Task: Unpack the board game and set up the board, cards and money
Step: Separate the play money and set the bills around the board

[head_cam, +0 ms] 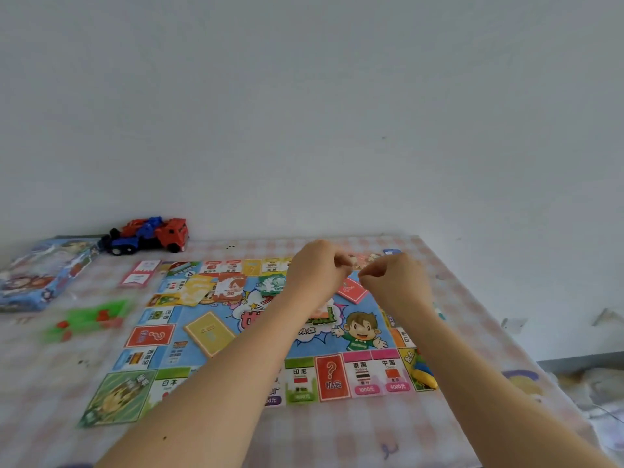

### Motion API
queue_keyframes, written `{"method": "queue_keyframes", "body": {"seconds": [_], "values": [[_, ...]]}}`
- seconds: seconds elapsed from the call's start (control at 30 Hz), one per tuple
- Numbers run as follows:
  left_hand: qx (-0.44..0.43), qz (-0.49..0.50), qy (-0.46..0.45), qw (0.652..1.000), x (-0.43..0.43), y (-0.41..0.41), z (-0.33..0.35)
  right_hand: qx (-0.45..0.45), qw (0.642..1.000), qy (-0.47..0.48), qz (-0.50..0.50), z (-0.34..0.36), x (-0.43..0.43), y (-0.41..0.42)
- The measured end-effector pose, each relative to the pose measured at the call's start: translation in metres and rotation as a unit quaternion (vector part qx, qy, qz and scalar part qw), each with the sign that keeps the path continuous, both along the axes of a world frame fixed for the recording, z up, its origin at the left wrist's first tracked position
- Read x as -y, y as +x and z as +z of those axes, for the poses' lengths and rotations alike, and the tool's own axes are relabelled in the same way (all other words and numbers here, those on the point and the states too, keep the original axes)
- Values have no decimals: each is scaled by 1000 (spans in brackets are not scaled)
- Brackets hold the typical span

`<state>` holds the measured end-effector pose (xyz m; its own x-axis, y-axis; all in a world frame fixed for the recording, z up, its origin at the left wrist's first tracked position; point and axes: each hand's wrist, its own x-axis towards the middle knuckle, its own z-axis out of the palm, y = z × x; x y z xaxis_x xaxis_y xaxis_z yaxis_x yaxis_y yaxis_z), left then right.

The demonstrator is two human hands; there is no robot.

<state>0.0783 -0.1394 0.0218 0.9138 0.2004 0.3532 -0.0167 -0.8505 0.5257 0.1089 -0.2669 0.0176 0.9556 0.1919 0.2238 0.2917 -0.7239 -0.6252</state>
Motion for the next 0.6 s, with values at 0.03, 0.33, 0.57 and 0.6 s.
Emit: {"method": "queue_keyframes", "body": {"seconds": [0.03,0.33,0.57,0.6], "values": [[3,8,-1,1000,-10,-6,1,-3,1000,2,13,1,-8,-3],[-7,93,-48,994,-99,-48,-6,-55,993,-62,86,2,-81,-10],[-25,111,-54,992,-130,-52,-15,-77,982,-162,64,-12,-120,5],[-23,111,-56,992,-131,-52,-15,-75,980,-171,60,-13,-122,6]]}}
